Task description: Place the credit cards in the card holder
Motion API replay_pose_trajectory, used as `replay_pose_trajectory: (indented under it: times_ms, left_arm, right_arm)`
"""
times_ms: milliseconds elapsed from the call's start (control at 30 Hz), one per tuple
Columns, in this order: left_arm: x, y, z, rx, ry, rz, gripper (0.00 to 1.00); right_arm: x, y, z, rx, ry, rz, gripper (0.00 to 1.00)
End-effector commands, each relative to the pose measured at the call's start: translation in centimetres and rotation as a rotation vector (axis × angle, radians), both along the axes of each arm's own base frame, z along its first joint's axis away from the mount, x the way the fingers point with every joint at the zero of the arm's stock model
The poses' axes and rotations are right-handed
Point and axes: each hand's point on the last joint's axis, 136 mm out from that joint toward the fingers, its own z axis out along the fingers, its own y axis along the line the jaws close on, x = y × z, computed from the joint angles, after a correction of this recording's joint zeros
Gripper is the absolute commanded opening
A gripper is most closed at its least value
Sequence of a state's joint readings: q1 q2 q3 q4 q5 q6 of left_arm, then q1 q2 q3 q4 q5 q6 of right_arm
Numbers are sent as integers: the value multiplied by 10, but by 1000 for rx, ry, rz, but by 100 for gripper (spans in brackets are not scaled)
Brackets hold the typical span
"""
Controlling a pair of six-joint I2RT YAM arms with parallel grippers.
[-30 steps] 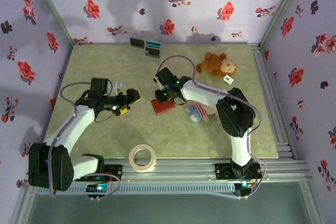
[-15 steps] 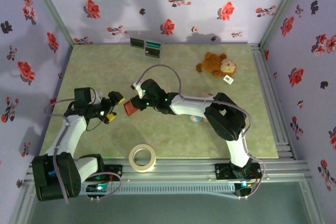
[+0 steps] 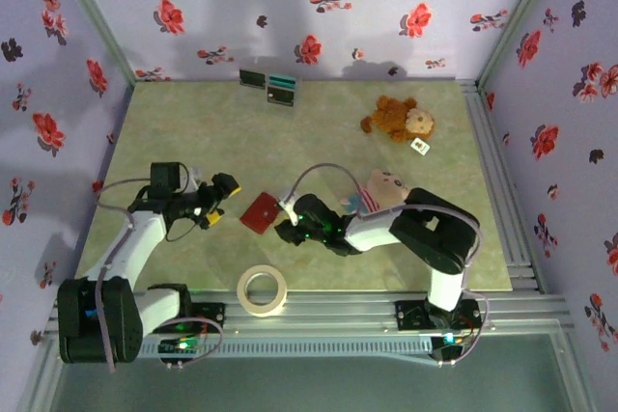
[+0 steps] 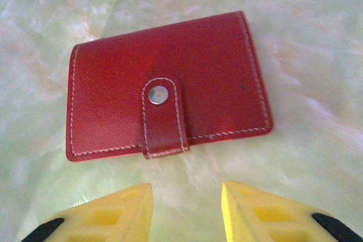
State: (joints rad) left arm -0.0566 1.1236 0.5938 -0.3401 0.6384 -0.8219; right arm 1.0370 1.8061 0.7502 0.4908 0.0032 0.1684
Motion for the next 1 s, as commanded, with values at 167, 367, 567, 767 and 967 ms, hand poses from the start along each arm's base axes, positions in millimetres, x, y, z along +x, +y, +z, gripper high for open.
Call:
replay_pose_trajectory:
  times_ms: [167,367,567,767,967]
  left_arm:
    - [2,-7,-7,81,0,-73,93]
    - [5,-6,-25,206,49,-128,82]
    - [14,-7,-35,217,49,-120,76]
    - [18,-7,-41,225,69,-122,71]
    - [22,-8,-40,225,67,-125,68]
  right_arm:
    - [3,-14,32,-10,127,-108,50]
    - [-6,15,39,23,281,-49,50]
    - [14,35,22,3,382,-156,49]
    - [29,33,-5,-180,251,-134,52]
    - [35,22,-18,-335,157,-95,44]
